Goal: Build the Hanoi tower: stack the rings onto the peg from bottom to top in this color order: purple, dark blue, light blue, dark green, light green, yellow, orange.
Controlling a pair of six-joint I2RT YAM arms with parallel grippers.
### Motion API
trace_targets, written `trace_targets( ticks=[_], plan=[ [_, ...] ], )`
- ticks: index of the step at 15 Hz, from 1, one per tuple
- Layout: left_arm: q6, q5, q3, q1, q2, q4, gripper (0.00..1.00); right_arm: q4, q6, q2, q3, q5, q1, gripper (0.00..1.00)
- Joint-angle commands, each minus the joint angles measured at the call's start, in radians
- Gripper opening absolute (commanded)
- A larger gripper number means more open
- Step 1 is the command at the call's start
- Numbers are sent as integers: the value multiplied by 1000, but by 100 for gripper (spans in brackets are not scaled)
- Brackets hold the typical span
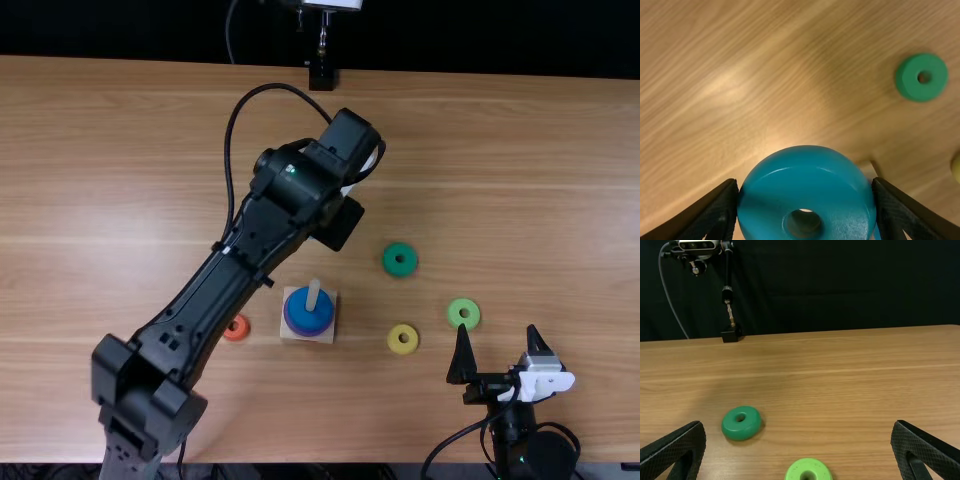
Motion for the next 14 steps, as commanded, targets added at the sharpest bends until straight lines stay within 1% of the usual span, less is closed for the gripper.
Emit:
trace_targets(
  ticks=[1, 3, 6, 9, 11, 14],
  plan=[
    [-41, -9, -57, 15, -67, -7, 0, -19, 3, -2, -10, -2, -7, 100],
    [-58, -9, -103, 14, -127, -9, 0, -19, 3, -2, -10, -2, -7, 100],
    [-124, -9, -177, 6, -208, -9, 0, -19, 3, -2, -8, -2, -7, 100],
    [-153, -9, -249, -12, -280, -9, 0, -19, 3, -2, -10, -2, -7, 100],
    [-192, -9, -281, -31, -316, -9, 0, -19, 3, -2, -10, -2, -7, 100],
    [-236, -9, -284, -81, -343, -11, 0, -19, 3, -2, -10, -2, -7, 100]
  ],
)
